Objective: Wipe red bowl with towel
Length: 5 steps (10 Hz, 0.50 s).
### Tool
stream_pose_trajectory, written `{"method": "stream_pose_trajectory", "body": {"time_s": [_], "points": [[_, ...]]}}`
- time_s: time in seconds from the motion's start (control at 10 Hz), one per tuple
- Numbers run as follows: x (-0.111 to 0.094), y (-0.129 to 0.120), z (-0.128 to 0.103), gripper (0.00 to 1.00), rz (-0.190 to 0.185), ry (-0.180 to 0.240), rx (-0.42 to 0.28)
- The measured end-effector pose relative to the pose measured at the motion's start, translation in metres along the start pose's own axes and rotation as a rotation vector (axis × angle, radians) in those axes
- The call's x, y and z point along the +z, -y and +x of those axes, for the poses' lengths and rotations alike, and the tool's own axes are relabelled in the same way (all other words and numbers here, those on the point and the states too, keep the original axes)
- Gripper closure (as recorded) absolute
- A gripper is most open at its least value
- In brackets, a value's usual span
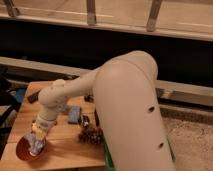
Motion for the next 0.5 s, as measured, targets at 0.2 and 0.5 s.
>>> {"method": "stream_pose_trajectory", "body": {"time_s": [0.2, 0.5], "points": [[0.006, 0.022, -0.032, 1.0, 0.006, 0.009, -0.046], [0.027, 0.03, -0.068, 1.0, -0.027, 0.013, -0.111]]}}
